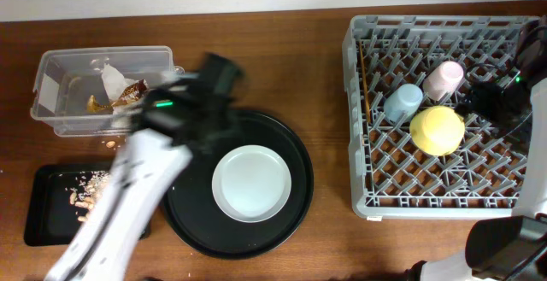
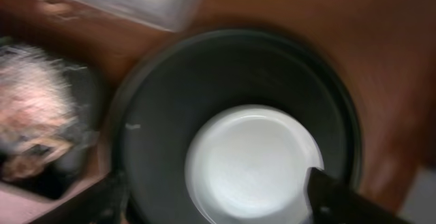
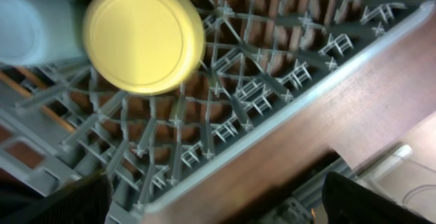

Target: Sort waste into correct bins and load items into the dishwasher rack

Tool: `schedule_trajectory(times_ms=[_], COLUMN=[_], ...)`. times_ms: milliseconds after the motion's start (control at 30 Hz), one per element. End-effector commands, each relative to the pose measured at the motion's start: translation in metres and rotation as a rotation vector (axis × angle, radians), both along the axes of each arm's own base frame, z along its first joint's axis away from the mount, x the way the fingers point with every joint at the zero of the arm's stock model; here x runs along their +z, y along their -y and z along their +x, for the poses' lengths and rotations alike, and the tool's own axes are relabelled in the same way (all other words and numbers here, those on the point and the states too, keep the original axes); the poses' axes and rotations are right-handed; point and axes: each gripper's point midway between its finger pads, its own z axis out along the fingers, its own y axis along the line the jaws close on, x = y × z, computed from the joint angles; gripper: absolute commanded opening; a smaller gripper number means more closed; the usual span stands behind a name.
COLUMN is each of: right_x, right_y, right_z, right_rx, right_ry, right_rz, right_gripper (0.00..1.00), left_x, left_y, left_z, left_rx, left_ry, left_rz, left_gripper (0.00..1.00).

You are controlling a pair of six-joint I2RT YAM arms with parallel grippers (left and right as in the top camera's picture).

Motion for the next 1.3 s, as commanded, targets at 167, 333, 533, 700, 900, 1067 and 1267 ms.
schedule_trajectory(times_ms=[167, 333, 533, 700, 900, 1067, 1267], right_x=[0.014, -0.05, -0.114, -0.121, -0.171, -0.208, -0.221], right_y=[-0.106, -0.215, -0.312, -0.349, -0.357, -0.362, -0.364], right_z=[0.032, 0.013, -0.011, -0.007, -0.003, -0.012, -0.016], right_rx=[0.26, 0.605, 0.819, 0.8, 0.71, 0.707, 0.711], right_ry=[0.196, -0.002, -0.009, 0.097, 0.035, -0.067, -0.1], right_rz=[0.494, 0.463, 0.376, 0.199, 0.089, 0.112, 0.113], right_gripper=[0.99, 1.0, 0.88, 0.78, 0.73, 0.58, 0.36], left_x=[0.011, 0.011, 0.011, 0.011, 0.011, 0.011, 0.011], left_y=[-0.17, -0.181, -0.181, -0.181, -0.181, -0.181, -0.181], left_z=[-0.041, -0.045, -0.045, -0.045, -0.045, -0.045, -0.045], left_rx=[0.553, 0.594, 0.594, 0.594, 0.594, 0.594, 0.594], left_ry=[-0.073, -0.078, -0.078, -0.078, -0.078, -0.078, -0.078], left_rz=[0.003, 0.002, 0.002, 0.002, 0.002, 0.002, 0.002], left_gripper=[0.99, 0.99, 0.99, 0.99, 0.99, 0.99, 0.99])
